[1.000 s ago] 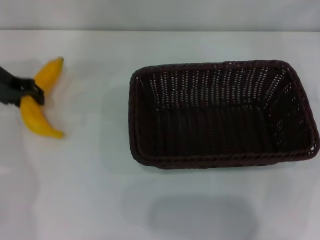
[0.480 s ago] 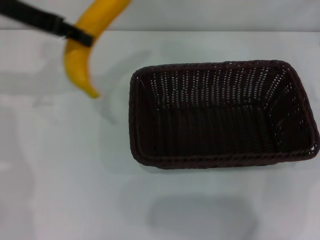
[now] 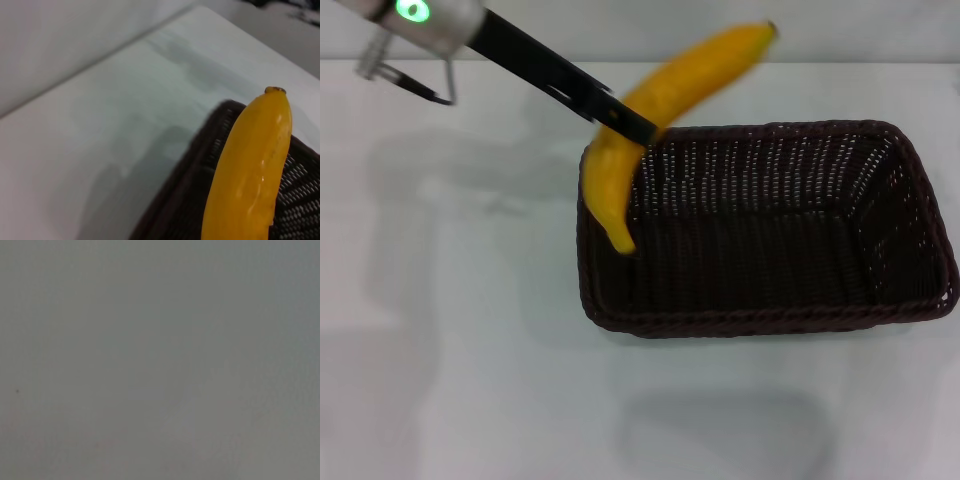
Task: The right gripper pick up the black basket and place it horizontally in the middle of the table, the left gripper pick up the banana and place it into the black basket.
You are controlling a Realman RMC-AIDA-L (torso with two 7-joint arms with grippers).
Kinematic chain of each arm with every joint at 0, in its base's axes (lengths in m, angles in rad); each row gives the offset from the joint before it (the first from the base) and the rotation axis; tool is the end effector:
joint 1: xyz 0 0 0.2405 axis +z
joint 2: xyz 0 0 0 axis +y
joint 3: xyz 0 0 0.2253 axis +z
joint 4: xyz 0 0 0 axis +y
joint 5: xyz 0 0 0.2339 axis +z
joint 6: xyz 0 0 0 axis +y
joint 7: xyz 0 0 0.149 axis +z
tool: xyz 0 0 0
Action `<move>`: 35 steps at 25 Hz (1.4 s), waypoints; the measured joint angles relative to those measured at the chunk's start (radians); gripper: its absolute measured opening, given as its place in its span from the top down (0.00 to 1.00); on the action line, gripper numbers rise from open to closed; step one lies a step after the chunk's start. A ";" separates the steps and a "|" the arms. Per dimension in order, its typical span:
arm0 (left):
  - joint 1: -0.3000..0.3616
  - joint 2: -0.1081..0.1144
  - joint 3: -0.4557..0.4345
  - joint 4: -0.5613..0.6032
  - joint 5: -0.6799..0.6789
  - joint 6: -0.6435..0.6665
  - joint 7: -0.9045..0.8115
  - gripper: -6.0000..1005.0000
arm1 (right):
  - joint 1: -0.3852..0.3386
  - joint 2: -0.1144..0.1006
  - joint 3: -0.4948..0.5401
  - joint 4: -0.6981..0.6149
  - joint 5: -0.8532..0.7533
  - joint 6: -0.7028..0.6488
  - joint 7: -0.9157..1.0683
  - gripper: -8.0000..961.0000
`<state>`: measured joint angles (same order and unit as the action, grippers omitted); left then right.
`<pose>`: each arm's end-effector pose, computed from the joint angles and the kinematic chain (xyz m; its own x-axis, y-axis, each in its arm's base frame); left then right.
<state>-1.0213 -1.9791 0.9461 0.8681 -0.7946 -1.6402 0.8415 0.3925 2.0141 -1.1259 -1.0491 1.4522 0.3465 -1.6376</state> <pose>-0.0857 0.4191 0.0386 0.8209 0.5710 0.0130 0.5692 -0.8159 -0.1013 0.2656 0.4472 0.1456 0.8974 -0.1721 -0.4063 -0.4285 -0.1204 -0.8955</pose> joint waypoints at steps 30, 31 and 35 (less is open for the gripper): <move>0.686 -0.101 0.029 0.276 -0.770 0.559 0.810 0.13 | -0.043 -0.005 0.124 0.085 0.331 0.212 -0.172 0.35; 0.708 -0.101 0.028 0.257 -0.831 0.569 0.868 0.13 | -0.037 -0.005 0.168 0.116 0.354 0.273 -0.192 0.35; 0.792 -0.101 0.025 0.123 -1.109 0.576 1.131 0.13 | -0.010 -0.007 0.399 0.322 0.468 0.565 -0.387 0.35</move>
<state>-0.2291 -2.0804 0.9716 0.9910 -1.9039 -1.0642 1.9720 0.3828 2.0072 -0.7267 -0.7275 1.9206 0.9117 -2.0244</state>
